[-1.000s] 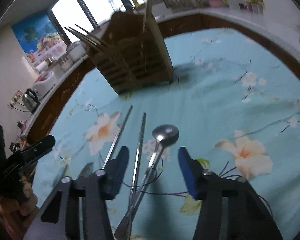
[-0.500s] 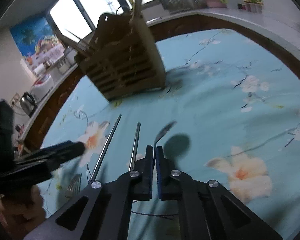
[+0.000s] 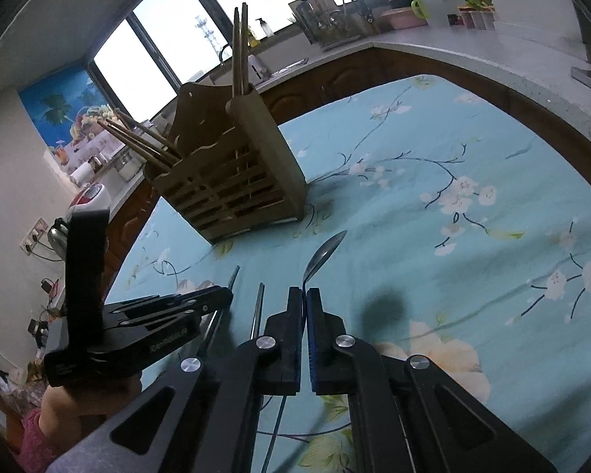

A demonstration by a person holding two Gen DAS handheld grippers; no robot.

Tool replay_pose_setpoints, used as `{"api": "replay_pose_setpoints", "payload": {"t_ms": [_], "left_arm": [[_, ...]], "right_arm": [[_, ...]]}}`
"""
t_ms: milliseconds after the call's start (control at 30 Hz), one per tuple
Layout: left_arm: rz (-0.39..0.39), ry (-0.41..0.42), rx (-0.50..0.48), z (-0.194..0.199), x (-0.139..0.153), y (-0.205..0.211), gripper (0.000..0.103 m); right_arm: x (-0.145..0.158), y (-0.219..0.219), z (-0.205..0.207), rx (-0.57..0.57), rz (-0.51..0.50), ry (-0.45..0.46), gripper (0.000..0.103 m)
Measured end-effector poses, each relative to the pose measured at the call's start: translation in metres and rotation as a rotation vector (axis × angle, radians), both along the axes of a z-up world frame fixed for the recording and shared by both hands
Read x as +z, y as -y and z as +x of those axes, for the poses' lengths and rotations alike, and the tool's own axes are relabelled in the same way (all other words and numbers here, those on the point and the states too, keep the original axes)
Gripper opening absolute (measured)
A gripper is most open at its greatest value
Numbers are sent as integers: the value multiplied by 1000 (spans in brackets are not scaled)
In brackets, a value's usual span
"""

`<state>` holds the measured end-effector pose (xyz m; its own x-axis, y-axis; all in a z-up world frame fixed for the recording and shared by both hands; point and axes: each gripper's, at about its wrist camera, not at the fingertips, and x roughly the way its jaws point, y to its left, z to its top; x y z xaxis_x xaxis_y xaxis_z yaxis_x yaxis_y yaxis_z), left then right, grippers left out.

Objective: Organize utensils
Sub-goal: 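Close the left tool on a metal chopstick while the right tool grasps a metal spoon, then lift the metal chopstick and spoon and lower them into the wooden holder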

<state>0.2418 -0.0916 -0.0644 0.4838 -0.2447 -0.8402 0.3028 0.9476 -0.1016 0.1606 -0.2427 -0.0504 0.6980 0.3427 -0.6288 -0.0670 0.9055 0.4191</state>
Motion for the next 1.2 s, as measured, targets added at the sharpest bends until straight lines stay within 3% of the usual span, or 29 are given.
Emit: {"api": "replay_pose_setpoints", "payload": {"t_ms": [167,333,500,833,1200], "left_arm": [[-102,-5,25,-10,14,-17,4],[-234,68,42,-35,59,-40,4],[-315,156,65,-60,99,-65,4],[-402,250,109,-81,133,-93,4],[-428,333,139,-84,150,-104,4]], "right_arm": [[6,-1,-2,3,-5,14,2],[21,-1,-6,5,-2,52,2],[46,-6,-13,8,-38,119,2],[79,-11,-18,13,-68,212,2],[92,-11,-14,23,-81,240,2]]}}
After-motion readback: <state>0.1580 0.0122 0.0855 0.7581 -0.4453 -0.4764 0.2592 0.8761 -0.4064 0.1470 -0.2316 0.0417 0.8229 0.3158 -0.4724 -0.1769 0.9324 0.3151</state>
